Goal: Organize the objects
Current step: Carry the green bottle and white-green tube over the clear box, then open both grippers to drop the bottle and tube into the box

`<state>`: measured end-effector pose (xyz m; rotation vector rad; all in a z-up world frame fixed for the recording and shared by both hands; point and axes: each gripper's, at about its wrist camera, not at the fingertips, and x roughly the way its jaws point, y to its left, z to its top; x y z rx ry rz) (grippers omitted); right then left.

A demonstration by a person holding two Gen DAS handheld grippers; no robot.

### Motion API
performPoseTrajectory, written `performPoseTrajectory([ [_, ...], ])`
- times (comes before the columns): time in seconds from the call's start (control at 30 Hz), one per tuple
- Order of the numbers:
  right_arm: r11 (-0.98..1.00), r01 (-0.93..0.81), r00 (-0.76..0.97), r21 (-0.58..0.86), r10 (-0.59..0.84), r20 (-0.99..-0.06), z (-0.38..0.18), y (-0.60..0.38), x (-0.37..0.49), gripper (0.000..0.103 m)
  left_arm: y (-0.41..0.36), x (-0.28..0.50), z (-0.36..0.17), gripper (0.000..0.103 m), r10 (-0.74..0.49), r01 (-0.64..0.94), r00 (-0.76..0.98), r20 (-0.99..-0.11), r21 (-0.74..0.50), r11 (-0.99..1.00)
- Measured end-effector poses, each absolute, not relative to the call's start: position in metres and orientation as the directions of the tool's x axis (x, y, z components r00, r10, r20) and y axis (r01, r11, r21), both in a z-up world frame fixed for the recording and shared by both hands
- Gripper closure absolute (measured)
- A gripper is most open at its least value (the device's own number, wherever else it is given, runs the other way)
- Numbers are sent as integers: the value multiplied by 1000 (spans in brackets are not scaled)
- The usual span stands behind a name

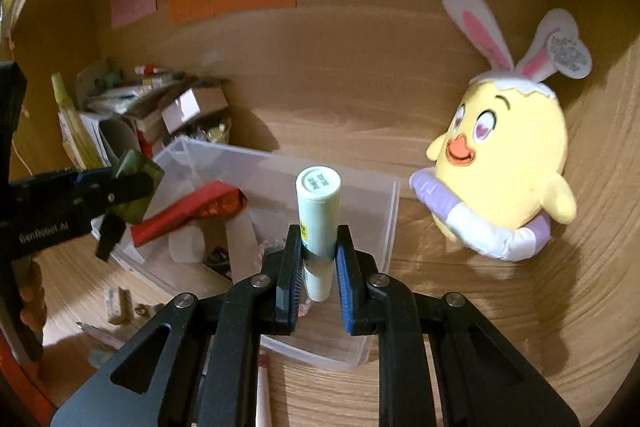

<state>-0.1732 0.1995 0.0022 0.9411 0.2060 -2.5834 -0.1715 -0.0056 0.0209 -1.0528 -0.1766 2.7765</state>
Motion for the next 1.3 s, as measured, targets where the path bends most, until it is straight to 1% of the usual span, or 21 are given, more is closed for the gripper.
performPoseTrajectory([
  [0.17, -904, 425, -673, -44, -283, -684, -11, 188, -182, 89, -5, -187, 16, 62, 218, -122, -706, -674, -188, -975],
  [0.33, -892, 447, -648, -71, -268, -713, -22, 175, -191, 89, 4, -204, 11, 62, 209, -131, -683, -700, -164, -978],
  [0.63, -885, 464, -610, -31, -294, -736, -29, 168, -200, 88, 9, -210, 2, 62, 215, -143, -657, -722, -161, -977],
  [0.67, -884, 467, -602, -21, -300, -740, -29, 168, -200, 86, 8, -209, 3, 61, 217, -142, -656, -723, -164, -976],
  [0.73, -884, 468, -601, -8, -311, -736, -27, 169, -198, 76, 6, -207, 4, 61, 223, -143, -655, -722, -171, -975],
  [0.8, -885, 466, -615, -13, -314, -724, -24, 169, -195, 61, 5, -205, 6, 59, 227, -144, -656, -719, -176, -974],
  [0.87, -883, 470, -623, -14, -321, -713, -20, 169, -192, 58, 4, -200, 10, 57, 231, -149, -661, -714, -177, -973],
  [0.93, -880, 474, -624, -9, -329, -708, -16, 168, -190, 58, 4, -194, 15, 57, 239, -158, -669, -704, -179, -971],
  [1.03, -879, 477, -627, 0, -340, -701, -12, 167, -185, 58, 3, -184, 23, 53, 242, -170, -686, -686, -173, -970],
  [1.1, -879, 476, -628, 9, -347, -696, -9, 168, -182, 58, 3, -177, 27, 48, 237, -174, -697, -677, -161, -972],
  [1.17, -880, 475, -631, 20, -357, -689, -6, 170, -177, 55, 1, -169, 32, 40, 233, -176, -710, -665, -152, -972],
  [1.3, -877, 479, -642, 33, -375, -669, 2, 175, -166, 49, -3, -155, 37, 35, 238, -186, -720, -652, -149, -971],
])
